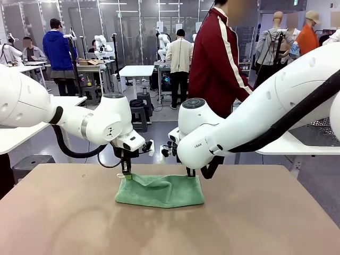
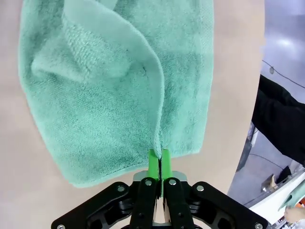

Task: Fold the towels and place them in the basket.
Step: When a person lays out a Towel with hook on the table, fold it in half twice.

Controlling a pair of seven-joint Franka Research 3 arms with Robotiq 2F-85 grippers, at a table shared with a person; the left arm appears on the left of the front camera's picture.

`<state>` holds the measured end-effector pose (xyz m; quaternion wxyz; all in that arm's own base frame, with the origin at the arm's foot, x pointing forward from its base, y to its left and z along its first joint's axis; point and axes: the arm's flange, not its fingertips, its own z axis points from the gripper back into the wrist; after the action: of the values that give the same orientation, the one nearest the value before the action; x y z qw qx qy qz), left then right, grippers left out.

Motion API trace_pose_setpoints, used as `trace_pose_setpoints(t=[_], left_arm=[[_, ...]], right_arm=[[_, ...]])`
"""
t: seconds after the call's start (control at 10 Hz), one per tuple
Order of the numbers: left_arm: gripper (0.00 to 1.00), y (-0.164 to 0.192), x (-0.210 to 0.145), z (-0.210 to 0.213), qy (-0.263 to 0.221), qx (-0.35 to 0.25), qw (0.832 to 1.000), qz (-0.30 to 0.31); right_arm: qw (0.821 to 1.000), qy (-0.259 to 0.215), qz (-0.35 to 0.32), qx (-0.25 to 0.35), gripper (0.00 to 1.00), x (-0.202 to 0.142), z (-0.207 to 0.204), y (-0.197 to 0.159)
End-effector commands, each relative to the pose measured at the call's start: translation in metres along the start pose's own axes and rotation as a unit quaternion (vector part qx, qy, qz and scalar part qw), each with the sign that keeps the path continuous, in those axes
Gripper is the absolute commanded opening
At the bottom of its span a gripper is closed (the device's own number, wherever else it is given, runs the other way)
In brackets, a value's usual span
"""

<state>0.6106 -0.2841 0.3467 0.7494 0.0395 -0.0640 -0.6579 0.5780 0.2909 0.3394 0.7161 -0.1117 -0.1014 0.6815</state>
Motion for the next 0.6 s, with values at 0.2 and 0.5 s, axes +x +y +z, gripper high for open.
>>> trace_pose_setpoints(t=[0.2, 0.5], left_arm=[[0.08, 0.022, -0.002, -0.002, 0.047, 0.002, 0.998, 0.039], [0.08, 0.03, -0.012, -0.011, 0.07, -0.006, 0.995, 0.063]], right_arm=[[1.0, 0.007, -0.003, -0.002, 0.02, -0.004, -0.009, -0.021], [0.999, 0.031, -0.02, 0.003, 0.02, -0.015, -0.018, -0.027]])
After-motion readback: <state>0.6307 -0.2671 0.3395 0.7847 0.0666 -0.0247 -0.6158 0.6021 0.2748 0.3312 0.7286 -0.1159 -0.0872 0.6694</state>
